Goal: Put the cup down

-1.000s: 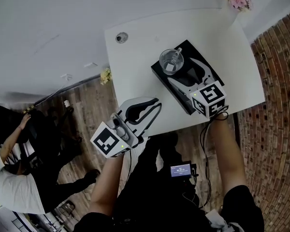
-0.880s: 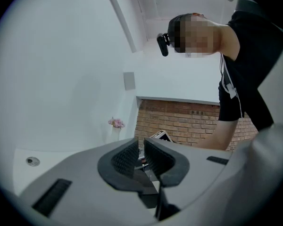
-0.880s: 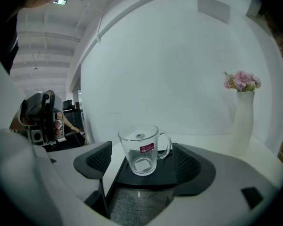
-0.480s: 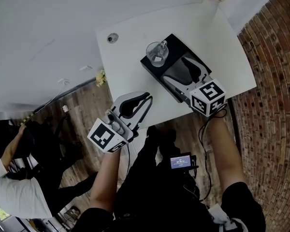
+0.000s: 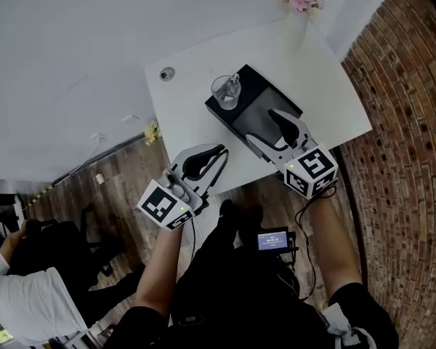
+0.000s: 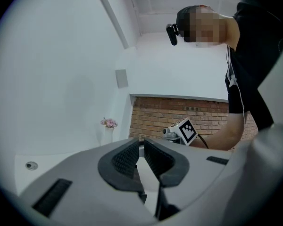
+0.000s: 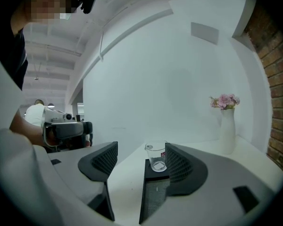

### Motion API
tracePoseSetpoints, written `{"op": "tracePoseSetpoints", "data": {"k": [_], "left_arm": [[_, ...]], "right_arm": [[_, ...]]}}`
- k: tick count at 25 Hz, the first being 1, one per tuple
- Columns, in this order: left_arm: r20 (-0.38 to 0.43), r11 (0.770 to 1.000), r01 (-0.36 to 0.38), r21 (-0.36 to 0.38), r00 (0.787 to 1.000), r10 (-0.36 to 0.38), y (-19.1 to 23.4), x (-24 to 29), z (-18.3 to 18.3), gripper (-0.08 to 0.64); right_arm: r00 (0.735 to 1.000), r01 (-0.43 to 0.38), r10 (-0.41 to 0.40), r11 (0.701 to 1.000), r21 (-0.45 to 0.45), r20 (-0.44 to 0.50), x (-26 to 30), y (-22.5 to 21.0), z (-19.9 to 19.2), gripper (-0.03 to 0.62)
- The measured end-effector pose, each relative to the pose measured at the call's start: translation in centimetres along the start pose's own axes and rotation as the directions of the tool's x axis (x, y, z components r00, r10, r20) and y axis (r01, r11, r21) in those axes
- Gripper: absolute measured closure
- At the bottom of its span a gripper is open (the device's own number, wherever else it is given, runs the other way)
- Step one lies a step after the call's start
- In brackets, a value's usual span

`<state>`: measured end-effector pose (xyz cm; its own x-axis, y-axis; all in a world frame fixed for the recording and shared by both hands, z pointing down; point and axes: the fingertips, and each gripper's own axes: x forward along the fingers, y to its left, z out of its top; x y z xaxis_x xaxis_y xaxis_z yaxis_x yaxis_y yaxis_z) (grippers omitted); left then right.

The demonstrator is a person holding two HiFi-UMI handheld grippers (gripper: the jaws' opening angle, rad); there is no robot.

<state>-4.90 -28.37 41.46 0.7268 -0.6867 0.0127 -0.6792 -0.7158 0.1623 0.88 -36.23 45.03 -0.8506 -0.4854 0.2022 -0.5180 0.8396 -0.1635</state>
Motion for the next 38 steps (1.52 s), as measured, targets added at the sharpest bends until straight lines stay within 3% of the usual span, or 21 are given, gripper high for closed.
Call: {"op": "tracePoseSetpoints", "data": {"k": [13,20,38], "left_arm": [[-0.007,0.999,0.029,0.013,1.000,-0.029,-2.5,0.8,0.6,0.520],[-0.007,0.998,0.049,0.030,0.999,-0.049,-3.8,0.8,1.6,0.520],[-0.012,0.999,0.009,0.054,1.000,-0.009,-2.9,-0.9,2.2,0.520]], "right_arm": [[0.995,0.065,-0.068,0.997,0.030,0.075,-5.7,2.6,1.7,0.367],[0.993,0.076,-0.072,0.997,-0.033,0.094,-7.4,4.3,2.7,0.450],[0.988,0.088,-0.089,0.996,0.015,0.130,-8.8,5.9,3.3,0.578]]}}
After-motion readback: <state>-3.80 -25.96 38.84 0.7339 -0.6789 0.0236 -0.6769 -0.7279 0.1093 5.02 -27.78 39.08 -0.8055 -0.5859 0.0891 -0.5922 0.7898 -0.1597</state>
